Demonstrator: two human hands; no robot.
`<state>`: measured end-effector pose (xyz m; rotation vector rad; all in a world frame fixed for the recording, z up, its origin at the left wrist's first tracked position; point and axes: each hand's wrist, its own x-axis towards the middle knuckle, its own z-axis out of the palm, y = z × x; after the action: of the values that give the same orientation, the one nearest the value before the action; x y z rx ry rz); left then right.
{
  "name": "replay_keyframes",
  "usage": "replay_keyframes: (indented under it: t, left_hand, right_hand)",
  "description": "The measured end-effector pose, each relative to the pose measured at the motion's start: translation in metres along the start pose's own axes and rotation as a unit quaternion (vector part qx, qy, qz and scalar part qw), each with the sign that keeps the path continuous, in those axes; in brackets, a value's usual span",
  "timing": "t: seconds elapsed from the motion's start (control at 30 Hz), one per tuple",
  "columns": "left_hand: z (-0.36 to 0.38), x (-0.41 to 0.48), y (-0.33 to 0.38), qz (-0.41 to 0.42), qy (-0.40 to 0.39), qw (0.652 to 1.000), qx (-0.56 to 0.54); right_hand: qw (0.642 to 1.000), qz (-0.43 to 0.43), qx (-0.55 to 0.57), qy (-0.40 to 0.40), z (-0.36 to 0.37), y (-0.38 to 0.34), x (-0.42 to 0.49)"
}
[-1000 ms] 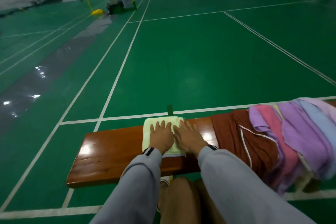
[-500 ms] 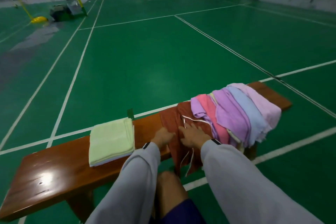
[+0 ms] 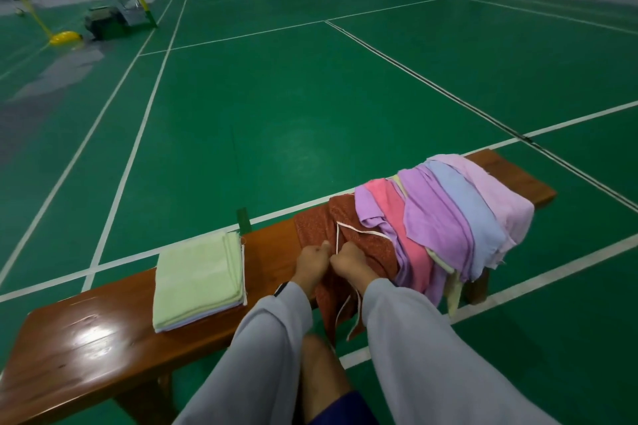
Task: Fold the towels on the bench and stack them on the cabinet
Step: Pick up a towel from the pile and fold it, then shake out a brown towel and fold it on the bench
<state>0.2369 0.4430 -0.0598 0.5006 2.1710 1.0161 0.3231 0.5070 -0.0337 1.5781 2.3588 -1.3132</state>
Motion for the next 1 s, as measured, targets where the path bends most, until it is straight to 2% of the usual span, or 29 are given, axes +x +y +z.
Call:
replay_keyframes:
  t: [0.13,0.3,0.43,0.5,0.53,0.57,0.63,0.67,0.7,0.73,0.8,0.87,0.93,1.0]
  left_hand:
    - [-0.009,0.002,0.001,-0.085,-0.045,0.989,-0.109]
    - [-0.009,0.0,0.009,-0.109,-0.047,0.978,-0.169]
    - [-0.006,0.005,0.027,-0.086,-0.054,0.968,-0.229]
    - [-0.001,0.007,0.031,-0.047,-0.035,0.978,-0.202]
    - [0.002,0.01,0.03,-0.029,-0.011,0.982,-0.187]
    - [0.002,0.013,0.03,-0.019,0.019,0.985,-0.171]
    - [-0.001,0.021,0.032,-0.027,0.057,0.984,-0.167]
    - [-0.003,0.025,0.031,-0.031,0.056,0.983,-0.171]
    - [-0.003,0.03,0.03,-0.037,0.047,0.984,-0.167]
    - [-0.006,0.025,0.033,-0.04,0.039,0.986,-0.157]
    - [-0.01,0.017,0.032,-0.039,0.022,0.992,-0.122]
    - [-0.014,0.01,0.024,-0.049,-0.008,0.997,-0.061]
    - [-0.017,0.001,0.015,-0.062,-0.037,0.997,-0.033]
    - [-0.019,-0.01,0.014,-0.053,-0.03,0.998,-0.032]
  right_hand:
    - [0.999,-0.012,0.032,-0.005,0.002,-0.007,0.0]
    - [0.995,-0.04,0.087,0.024,-0.008,-0.019,-0.002]
    - [0.994,-0.084,0.05,-0.047,-0.023,-0.019,-0.011]
    - [0.993,-0.092,0.03,-0.074,-0.03,-0.01,-0.011]
    - [0.992,-0.084,0.057,-0.074,-0.033,-0.006,-0.009]
    - [0.991,-0.07,0.104,-0.046,-0.037,-0.005,-0.011]
    - [0.98,-0.044,0.177,0.081,-0.042,0.002,-0.009]
    - [0.975,-0.044,0.159,0.149,-0.043,0.006,-0.006]
    - [0.976,-0.048,0.104,0.185,-0.045,0.009,-0.004]
    - [0.981,-0.055,0.032,0.181,-0.045,0.012,0.0]
    - [0.99,-0.059,-0.085,0.091,-0.043,0.017,0.007]
    - [0.985,-0.072,-0.158,0.018,-0.039,0.017,0.005]
    - [0.975,-0.092,-0.201,0.039,-0.032,0.014,-0.005]
    - [0.968,-0.096,-0.215,0.083,-0.025,0.007,-0.012]
